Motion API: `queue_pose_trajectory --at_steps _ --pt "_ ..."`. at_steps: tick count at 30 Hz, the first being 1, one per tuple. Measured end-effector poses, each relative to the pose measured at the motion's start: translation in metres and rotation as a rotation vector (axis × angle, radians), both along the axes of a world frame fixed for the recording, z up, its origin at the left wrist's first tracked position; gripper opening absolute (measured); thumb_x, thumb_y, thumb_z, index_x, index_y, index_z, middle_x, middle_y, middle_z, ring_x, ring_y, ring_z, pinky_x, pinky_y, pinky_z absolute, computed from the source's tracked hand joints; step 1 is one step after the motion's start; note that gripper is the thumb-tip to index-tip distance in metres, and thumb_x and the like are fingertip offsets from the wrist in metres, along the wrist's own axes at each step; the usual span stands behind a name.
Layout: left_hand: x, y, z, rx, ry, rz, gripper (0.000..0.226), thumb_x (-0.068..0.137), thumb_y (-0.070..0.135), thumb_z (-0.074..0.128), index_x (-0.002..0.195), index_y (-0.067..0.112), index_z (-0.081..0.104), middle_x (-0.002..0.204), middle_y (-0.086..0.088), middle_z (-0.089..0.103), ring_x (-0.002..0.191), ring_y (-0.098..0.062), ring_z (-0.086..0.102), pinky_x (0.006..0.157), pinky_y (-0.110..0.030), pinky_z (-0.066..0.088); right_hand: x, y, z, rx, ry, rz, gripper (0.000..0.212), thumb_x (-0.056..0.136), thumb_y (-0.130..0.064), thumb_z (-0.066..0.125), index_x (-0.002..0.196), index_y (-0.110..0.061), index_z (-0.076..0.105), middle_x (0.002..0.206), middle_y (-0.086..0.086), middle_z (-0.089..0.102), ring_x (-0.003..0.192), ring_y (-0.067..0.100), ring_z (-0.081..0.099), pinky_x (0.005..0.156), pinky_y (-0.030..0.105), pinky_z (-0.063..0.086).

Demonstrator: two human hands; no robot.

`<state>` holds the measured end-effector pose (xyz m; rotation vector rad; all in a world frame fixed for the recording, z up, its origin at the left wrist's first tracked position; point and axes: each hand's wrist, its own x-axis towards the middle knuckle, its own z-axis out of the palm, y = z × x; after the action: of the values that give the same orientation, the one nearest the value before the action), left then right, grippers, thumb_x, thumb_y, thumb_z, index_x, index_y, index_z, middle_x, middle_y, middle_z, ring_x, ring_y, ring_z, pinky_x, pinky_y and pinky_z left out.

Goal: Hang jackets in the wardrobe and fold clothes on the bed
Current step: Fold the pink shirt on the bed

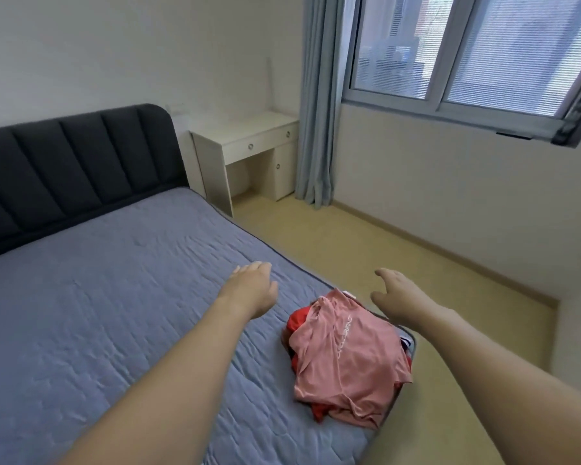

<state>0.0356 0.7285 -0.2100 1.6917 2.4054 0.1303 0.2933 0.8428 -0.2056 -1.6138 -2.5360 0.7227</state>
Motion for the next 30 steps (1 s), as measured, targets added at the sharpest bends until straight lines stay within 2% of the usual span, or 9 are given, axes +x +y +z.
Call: queue_pose_trajectory --at_steps 5,9,13,15,20,23,26,28,30 --pt "0.011 0.133 -0.108 -0.064 -0.085 0.049 0.047 0.099 0.029 0.04 0.141 0.009 0.044 0.146 -0.011 0.045 0.133 -0.028 0.043 0.112 -0.037 0.031 -0.013 0.14 -0.102 -0.118 0.001 0.026 0.055 0.094 -0.019 0.046 0.146 -0.009 0.033 0.152 0.01 0.035 0.139 0.024 0.034 0.11 0.031 0.029" --pt "0.014 0.228 -0.226 -0.165 -0.253 0.144 0.043 0.095 0.026 0.045 0.134 0.01 0.052 0.141 -0.012 0.051 0.129 -0.027 0.048 0.108 -0.035 0.037 -0.031 0.242 -0.21 -0.222 -0.044 0.099 0.041 0.087 -0.011 0.044 0.127 -0.011 0.048 0.135 0.01 0.05 0.119 0.027 0.05 0.098 0.036 0.042" --pt "0.018 0.288 -0.353 -0.298 -0.418 0.19 0.035 0.092 0.023 0.045 0.121 0.014 0.062 0.128 -0.01 0.062 0.12 -0.028 0.056 0.098 -0.035 0.045 -0.052 0.313 -0.325 -0.313 -0.051 0.165 0.063 0.084 -0.011 0.044 0.147 -0.016 0.035 0.15 -0.001 0.038 0.122 0.024 0.051 0.097 0.036 0.046" --pt "0.022 0.3 -0.411 -0.36 -0.464 0.218 0.031 0.092 0.022 0.046 0.114 0.015 0.065 0.123 -0.009 0.065 0.116 -0.028 0.058 0.095 -0.034 0.046 -0.064 0.333 -0.379 -0.356 -0.04 0.132 0.061 0.087 -0.013 0.046 0.147 -0.014 0.036 0.151 0.001 0.039 0.127 0.022 0.049 0.096 0.027 0.043" --pt "0.032 0.311 -0.53 -0.479 -0.573 0.358 0.056 0.094 0.025 0.051 0.147 0.012 0.038 0.15 -0.011 0.043 0.138 -0.025 0.04 0.113 -0.031 0.03 -0.097 0.363 -0.487 -0.487 0.038 0.049 0.046 0.093 -0.022 0.05 0.137 -0.009 0.047 0.139 0.008 0.053 0.12 0.023 0.053 0.089 0.029 0.041" --pt "0.036 0.315 -0.581 -0.411 -0.5 0.488 0.068 0.087 0.035 0.06 0.145 0.013 0.033 0.146 -0.012 0.04 0.137 -0.032 0.037 0.113 -0.038 0.029 -0.117 0.373 -0.532 -0.513 0.093 0.018 0.055 0.091 -0.028 0.055 0.142 -0.013 0.041 0.134 0.007 0.054 0.111 0.02 0.055 0.083 0.027 0.04" --pt "0.042 0.311 -0.605 -0.339 -0.304 0.504 0.042 0.086 0.037 0.057 0.123 0.017 0.049 0.126 -0.01 0.049 0.122 -0.034 0.045 0.101 -0.042 0.036 -0.136 0.371 -0.562 -0.609 0.182 -0.061 0.067 0.085 -0.036 0.065 0.141 -0.012 0.039 0.121 0.0 0.056 0.107 0.018 0.056 0.079 0.025 0.046" --pt "0.048 0.301 -0.61 -0.323 -0.251 0.448 0.033 0.088 0.044 0.053 0.106 0.016 0.059 0.117 -0.008 0.047 0.115 -0.032 0.045 0.097 -0.042 0.038 -0.145 0.362 -0.575 -0.655 0.216 -0.112 0.041 0.084 -0.028 0.067 0.119 -0.01 0.056 0.094 -0.002 0.057 0.086 0.016 0.055 0.064 0.024 0.043" --pt "0.053 0.288 -0.606 -0.374 -0.265 0.338 0.04 0.087 0.053 0.051 0.094 0.015 0.063 0.113 -0.007 0.048 0.109 -0.03 0.046 0.094 -0.041 0.04 -0.149 0.352 -0.583 -0.609 0.19 -0.092 0.008 0.083 -0.017 0.061 0.089 -0.011 0.061 0.078 0.002 0.057 0.077 0.022 0.056 0.067 0.03 0.045"
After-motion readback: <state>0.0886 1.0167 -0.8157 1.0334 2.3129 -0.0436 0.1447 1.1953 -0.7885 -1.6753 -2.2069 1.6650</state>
